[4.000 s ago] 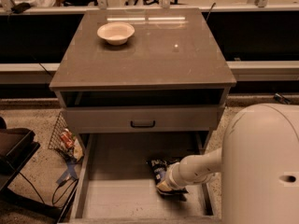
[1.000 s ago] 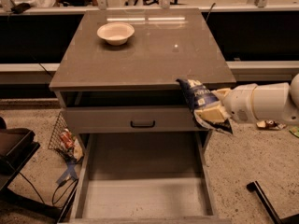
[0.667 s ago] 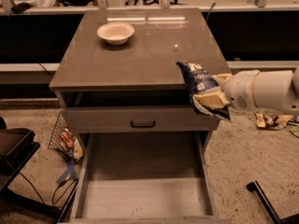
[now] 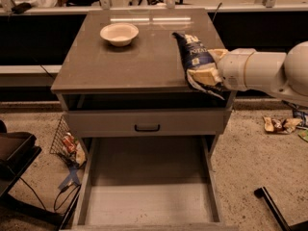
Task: Pick blue chip bag from middle drawer and place on counter
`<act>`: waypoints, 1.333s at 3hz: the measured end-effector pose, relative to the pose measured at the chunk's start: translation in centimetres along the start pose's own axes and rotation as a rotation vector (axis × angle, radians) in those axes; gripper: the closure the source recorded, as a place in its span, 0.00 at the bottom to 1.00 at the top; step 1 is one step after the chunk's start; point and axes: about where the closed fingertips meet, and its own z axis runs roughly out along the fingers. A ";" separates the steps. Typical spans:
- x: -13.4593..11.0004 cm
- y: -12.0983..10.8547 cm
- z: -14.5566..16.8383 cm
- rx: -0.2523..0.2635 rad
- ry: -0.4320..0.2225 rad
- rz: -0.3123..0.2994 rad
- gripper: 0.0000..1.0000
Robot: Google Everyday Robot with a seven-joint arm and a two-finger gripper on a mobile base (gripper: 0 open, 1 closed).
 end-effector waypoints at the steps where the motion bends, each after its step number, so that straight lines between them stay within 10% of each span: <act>1: 0.0 0.0 0.0 0.001 0.000 0.000 1.00; 4: -3.0 -5.2 5.8 0.027 -0.069 -0.048 1.00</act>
Offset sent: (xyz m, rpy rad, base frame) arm 0.0019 -0.0021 -0.0023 0.0481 -0.0094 -0.0103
